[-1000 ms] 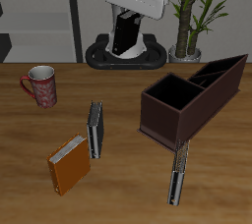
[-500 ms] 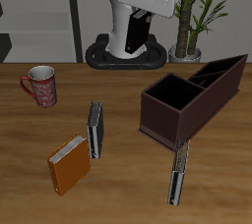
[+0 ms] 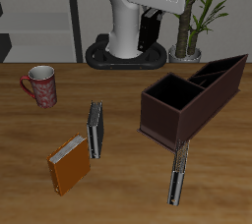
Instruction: Place the black book into the left desk caddy's left compartment
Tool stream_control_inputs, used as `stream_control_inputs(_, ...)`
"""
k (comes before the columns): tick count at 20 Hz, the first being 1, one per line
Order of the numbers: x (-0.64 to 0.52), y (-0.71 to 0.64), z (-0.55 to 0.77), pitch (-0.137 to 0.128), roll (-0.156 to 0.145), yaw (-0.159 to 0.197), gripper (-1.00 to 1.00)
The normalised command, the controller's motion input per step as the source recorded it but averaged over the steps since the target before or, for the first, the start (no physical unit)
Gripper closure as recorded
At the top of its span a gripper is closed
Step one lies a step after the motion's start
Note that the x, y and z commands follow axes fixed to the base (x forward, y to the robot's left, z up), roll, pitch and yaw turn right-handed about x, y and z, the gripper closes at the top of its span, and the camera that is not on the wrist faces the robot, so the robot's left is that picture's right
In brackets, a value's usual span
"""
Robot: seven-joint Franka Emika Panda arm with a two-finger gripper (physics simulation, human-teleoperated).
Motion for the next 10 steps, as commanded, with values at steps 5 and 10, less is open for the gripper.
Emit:
stream_control_inputs(5,-0.07,0.27,0.10,-0.023,0.049,-0.015,1.00)
stream_control_inputs(10,-0.07,0.29,0.05,0.001,0.036,-0.041,1.00)
